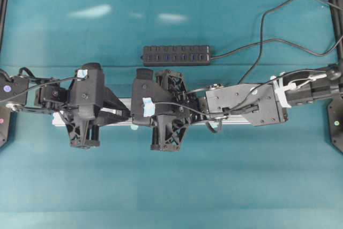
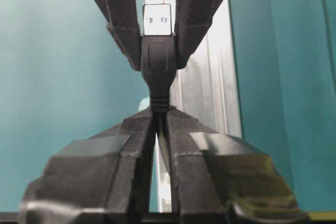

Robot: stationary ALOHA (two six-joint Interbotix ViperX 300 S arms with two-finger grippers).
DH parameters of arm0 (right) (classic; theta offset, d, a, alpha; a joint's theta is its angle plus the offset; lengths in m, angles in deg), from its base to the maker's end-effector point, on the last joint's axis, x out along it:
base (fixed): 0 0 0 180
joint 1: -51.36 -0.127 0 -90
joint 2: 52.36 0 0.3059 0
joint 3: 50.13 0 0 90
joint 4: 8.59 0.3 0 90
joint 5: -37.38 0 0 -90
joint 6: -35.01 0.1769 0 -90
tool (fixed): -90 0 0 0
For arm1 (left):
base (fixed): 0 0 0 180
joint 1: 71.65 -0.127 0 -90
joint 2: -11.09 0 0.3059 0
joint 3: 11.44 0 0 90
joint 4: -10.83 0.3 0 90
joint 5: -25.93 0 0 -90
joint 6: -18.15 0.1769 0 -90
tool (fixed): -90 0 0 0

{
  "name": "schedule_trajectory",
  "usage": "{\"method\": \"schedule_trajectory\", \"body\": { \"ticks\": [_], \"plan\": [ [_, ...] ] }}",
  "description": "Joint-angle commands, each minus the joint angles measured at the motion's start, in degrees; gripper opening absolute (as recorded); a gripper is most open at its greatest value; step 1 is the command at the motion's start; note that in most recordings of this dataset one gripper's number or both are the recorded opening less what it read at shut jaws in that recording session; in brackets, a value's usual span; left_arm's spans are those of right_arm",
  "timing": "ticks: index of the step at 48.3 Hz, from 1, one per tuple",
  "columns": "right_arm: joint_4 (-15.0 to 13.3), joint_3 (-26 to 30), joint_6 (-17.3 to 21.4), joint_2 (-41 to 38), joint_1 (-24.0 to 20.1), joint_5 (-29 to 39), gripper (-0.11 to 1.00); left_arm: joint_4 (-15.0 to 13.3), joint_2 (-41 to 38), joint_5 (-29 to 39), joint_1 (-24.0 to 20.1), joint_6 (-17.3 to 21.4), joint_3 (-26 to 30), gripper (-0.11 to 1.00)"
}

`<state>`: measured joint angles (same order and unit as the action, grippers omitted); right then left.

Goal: Pass the USB cable through three rings with both arms.

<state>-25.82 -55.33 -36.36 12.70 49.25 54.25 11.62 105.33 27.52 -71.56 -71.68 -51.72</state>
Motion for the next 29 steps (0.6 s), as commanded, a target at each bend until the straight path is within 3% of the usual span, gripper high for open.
{"method": "schedule_trajectory", "body": {
  "ticks": [1,29],
  "plan": [
    [0.0,0.6,0.5,0.6,0.1,-0.5,-0.07,0.1,0.9,-0.6,0.2,0.1,1.1,0.23],
    [0.0,1.1,0.4,0.4,0.0,-0.2,-0.07,0.1,0.9,-2.6,-0.8,-0.9,1.1,0.23]
  ]
}}
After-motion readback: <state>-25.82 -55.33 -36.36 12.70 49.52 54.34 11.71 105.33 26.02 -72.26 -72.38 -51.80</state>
